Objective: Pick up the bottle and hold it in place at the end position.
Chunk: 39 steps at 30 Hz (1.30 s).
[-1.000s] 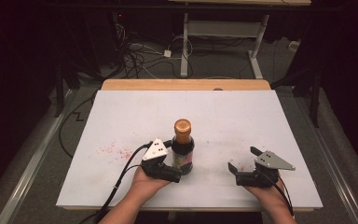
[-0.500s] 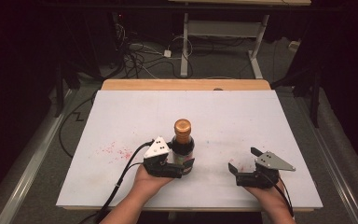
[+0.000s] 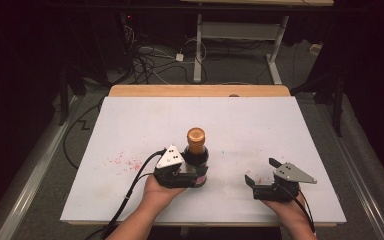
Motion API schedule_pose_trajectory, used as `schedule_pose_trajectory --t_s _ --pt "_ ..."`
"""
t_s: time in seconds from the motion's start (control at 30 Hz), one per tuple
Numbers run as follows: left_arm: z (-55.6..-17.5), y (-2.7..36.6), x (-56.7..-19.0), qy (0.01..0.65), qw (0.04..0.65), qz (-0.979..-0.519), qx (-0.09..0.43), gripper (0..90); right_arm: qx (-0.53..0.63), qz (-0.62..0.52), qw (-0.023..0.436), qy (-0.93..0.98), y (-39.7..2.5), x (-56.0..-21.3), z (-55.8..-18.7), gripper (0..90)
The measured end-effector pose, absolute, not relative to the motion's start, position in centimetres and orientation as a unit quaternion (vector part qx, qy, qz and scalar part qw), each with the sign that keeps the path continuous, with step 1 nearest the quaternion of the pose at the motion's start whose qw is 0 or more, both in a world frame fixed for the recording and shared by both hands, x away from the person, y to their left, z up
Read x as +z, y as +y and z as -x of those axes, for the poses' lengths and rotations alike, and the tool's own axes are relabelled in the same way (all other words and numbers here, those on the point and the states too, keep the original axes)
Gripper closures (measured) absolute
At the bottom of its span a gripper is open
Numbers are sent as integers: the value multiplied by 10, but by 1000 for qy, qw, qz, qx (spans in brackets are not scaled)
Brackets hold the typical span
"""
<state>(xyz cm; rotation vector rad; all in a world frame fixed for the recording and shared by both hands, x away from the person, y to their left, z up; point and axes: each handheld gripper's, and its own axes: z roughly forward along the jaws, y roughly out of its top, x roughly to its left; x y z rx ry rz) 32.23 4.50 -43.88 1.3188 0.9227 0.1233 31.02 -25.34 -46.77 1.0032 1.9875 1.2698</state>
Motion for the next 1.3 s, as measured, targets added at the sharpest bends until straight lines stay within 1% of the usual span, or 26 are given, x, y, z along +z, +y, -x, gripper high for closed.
schedule_pose_trajectory --t_s 0.2,0.23,0.3,0.33,0.37,0.4,0.43,0.8,0.93,1.03,1.1,1.13,1.23,1.3 --pt "-321 44 -439 408 690 -594 65 282 474 -378 283 744 -254 -469 -310 3" --pt "-322 48 -440 402 673 -617 77 283 474 -377 283 743 -254 -469 -311 3" --pt "-322 50 -440 395 665 -628 81 286 474 -379 282 743 -255 -469 -311 3" --pt "-321 44 -438 409 689 -595 67 288 474 -379 282 743 -255 -469 -311 3" --pt "-321 44 -438 409 689 -595 67 289 474 -379 282 743 -255 -469 -311 3" --pt "-322 48 -439 401 671 -619 80 289 474 -379 282 743 -255 -469 -311 3" --pt "-321 44 -438 409 687 -597 69 290 475 -379 282 743 -255 -469 -311 3" --pt "-325 46 -433 417 693 -584 66 295 480 -383 283 737 -258 -467 -310 3" --pt "-329 48 -426 415 697 -581 75 294 480 -379 284 739 -257 -467 -310 3" --pt "-335 49 -421 414 699 -577 80 293 480 -379 284 739 -258 -467 -310 3" --pt "-341 52 -419 415 690 -586 91 293 481 -380 284 737 -258 -466 -309 3" --pt "-344 51 -417 418 693 -581 90 293 481 -380 284 737 -258 -466 -309 3" --pt "-355 52 -415 421 685 -588 95 291 482 -379 283 737 -258 -466 -309 3" --pt "-362 50 -415 427 689 -577 98 291 482 -379 283 738 -258 -466 -309 3"
